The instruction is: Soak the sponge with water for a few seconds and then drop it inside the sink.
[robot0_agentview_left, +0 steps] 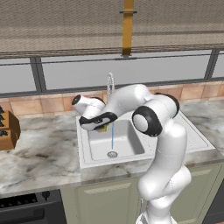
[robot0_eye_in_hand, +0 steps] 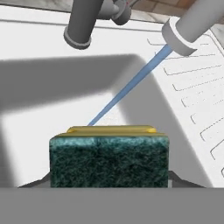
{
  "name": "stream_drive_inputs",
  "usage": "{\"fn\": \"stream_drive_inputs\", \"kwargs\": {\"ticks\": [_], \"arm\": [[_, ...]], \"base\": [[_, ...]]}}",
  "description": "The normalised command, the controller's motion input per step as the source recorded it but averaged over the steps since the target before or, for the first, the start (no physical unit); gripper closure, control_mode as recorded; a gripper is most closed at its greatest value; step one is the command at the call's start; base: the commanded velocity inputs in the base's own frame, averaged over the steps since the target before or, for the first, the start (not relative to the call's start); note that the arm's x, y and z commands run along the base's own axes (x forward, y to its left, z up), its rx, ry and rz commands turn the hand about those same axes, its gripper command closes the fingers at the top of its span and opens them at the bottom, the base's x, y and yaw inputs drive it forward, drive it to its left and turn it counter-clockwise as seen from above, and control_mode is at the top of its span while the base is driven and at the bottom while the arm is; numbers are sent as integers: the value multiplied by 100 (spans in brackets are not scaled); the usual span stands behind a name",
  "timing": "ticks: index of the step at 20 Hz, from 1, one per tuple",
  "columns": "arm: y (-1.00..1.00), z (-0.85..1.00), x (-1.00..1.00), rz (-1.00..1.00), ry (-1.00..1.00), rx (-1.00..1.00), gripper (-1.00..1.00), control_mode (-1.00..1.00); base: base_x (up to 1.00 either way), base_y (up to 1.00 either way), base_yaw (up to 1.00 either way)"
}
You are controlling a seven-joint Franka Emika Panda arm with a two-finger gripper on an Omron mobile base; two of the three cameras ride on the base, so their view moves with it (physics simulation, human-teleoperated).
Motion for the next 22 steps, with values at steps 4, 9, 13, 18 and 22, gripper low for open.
{"fn": "stream_drive_inputs", "kwargs": {"ticks": [4,9,13,18,22], "arm": [[5,-4,-18,11,1,9,100,-100],[0,-5,-3,6,0,9,100,-100],[-3,0,-3,1,0,10,100,-100],[0,0,-25,5,2,11,100,-100],[0,-8,-31,7,6,11,100,-100]], "base": [[0,0,0],[0,0,0],[0,0,0],[0,0,0],[0,0,0]]}}
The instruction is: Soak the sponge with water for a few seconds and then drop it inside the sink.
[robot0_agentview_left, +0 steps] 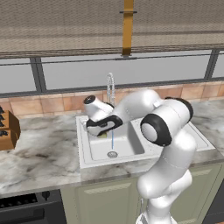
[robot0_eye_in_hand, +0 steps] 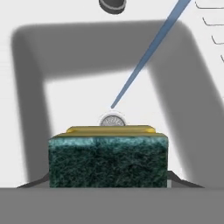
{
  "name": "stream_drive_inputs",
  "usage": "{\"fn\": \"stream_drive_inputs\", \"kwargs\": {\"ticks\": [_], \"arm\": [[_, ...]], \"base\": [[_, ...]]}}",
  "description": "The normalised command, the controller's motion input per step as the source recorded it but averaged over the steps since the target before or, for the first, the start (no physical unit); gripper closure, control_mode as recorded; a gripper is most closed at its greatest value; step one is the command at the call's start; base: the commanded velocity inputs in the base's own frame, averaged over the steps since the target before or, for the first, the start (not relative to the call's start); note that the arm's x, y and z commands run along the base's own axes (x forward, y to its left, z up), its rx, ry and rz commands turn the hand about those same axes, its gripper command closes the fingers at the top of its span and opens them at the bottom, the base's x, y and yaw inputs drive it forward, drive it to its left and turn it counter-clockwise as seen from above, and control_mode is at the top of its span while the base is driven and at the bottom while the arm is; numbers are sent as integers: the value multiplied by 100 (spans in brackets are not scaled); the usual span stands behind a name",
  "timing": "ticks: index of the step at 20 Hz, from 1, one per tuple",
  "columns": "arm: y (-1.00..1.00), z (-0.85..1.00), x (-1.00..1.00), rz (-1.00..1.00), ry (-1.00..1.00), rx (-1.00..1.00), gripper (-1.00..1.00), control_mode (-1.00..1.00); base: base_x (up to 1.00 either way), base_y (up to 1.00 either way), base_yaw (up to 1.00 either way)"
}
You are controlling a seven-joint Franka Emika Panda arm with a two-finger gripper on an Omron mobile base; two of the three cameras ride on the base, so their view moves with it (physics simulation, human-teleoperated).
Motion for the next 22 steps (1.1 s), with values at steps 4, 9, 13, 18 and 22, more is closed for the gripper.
{"fn": "stream_drive_inputs", "kwargs": {"ticks": [4,9,13,18,22], "arm": [[-7,-19,-10,4,0,6,100,-100],[-9,-31,0,4,0,6,100,-100],[0,-18,0,7,0,10,100,-100],[0,0,0,8,0,16,100,-100],[0,0,0,6,0,5,100,-100]], "base": [[0,0,0],[0,0,0],[0,0,0],[0,0,0],[0,0,0]]}}
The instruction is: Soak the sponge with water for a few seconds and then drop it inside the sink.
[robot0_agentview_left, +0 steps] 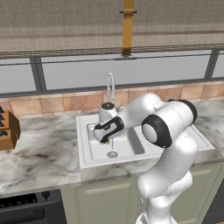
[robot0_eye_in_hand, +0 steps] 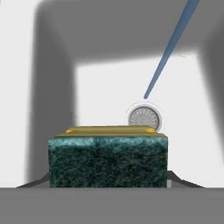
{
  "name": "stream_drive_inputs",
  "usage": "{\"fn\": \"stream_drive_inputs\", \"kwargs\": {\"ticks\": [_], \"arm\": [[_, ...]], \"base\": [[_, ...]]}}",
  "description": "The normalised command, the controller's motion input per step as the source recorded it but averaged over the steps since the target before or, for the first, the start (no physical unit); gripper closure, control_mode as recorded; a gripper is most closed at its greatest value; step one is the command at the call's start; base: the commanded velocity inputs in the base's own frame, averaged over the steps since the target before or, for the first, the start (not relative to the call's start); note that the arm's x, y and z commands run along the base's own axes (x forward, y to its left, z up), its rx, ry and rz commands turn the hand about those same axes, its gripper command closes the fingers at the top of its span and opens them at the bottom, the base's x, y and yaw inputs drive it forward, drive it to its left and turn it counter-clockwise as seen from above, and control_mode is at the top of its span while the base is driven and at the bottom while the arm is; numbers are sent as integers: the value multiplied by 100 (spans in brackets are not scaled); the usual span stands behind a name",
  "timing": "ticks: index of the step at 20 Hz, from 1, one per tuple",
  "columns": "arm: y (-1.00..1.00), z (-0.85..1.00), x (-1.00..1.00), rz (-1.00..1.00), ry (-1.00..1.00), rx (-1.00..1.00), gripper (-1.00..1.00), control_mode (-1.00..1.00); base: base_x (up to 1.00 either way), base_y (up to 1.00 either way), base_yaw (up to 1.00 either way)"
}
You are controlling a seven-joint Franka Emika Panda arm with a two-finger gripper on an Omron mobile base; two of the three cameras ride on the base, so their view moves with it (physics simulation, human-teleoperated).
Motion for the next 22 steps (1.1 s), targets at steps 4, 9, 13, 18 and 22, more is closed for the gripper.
{"fn": "stream_drive_inputs", "kwargs": {"ticks": [4,9,13,18,22], "arm": [[0,-7,0,1,0,0,100,-100],[0,-9,0,0,0,0,100,-100],[0,-23,0,0,0,0,100,-100],[0,-23,2,0,0,0,100,-100],[0,-12,1,0,0,0,100,-100]], "base": [[0,0,0],[0,0,0],[0,0,0],[0,0,0],[0,0,0]]}}
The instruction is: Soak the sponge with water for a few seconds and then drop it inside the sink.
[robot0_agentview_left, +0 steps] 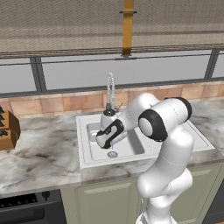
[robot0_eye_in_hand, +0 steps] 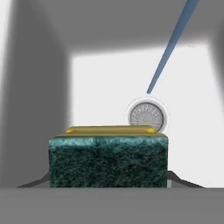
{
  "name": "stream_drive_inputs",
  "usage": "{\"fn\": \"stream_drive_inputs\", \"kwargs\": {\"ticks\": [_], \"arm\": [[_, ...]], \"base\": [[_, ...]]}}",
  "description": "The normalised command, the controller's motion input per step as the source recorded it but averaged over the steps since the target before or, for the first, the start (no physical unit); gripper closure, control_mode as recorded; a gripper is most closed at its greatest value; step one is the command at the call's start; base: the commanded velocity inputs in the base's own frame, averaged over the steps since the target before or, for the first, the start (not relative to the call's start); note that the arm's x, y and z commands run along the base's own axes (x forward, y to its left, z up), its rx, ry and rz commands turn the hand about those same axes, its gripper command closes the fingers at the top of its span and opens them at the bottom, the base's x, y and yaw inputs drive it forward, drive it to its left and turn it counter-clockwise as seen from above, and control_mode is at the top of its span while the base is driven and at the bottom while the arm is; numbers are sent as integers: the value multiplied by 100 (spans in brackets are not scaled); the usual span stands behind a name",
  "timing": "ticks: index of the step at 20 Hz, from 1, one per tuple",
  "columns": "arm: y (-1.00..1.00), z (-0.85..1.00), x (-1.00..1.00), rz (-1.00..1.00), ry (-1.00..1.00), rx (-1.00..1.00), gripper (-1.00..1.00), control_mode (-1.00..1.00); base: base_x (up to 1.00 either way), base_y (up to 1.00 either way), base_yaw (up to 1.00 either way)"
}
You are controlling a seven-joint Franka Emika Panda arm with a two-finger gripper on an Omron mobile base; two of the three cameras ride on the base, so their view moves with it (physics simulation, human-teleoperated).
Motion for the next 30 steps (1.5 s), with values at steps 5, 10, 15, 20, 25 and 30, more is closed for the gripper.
{"fn": "stream_drive_inputs", "kwargs": {"ticks": [5,10,15,20,25,30], "arm": [[0,-11,5,0,0,0,100,-100],[0,-13,14,0,-1,0,100,-100],[0,-24,18,0,-4,0,100,-100],[0,-17,9,0,-8,0,100,-100],[0,-20,5,0,-9,0,100,-100],[1,-10,0,0,-2,0,100,-100]], "base": [[0,0,0],[0,0,0],[0,0,0],[0,0,0],[0,0,0],[0,0,0]]}}
